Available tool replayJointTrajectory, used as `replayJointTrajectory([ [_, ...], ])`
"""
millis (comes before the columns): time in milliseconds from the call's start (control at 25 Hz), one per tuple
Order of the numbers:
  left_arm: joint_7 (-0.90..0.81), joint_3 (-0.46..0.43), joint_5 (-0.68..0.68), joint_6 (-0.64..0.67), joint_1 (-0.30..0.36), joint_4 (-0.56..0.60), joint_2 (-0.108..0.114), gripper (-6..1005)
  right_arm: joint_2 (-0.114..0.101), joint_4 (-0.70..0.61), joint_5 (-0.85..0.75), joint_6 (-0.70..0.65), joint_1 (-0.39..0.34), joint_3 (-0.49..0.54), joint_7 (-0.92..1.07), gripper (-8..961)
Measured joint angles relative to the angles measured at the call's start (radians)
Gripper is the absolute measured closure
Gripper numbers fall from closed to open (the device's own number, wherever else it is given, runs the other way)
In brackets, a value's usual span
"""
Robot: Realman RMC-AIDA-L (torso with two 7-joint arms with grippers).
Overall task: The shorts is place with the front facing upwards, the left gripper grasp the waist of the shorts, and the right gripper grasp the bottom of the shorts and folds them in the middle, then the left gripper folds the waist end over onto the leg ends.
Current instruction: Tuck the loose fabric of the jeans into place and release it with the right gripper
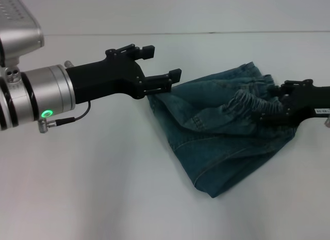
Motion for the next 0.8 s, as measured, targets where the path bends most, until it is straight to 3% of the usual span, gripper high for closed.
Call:
replayJointTrajectory([
  [520,0.014,-0.012,-0.016,0.01,-0.003,-0.002,0.002,134,-0.003,0.003,-0.181,-0.043,0.123,-0.028,0.086,87],
  [800,0.033,-0.016,-0.016,0.01,-0.006,-0.002,0.001,158,-0.004,0.007,-0.211,-0.052,0.148,-0.041,0.125,92],
])
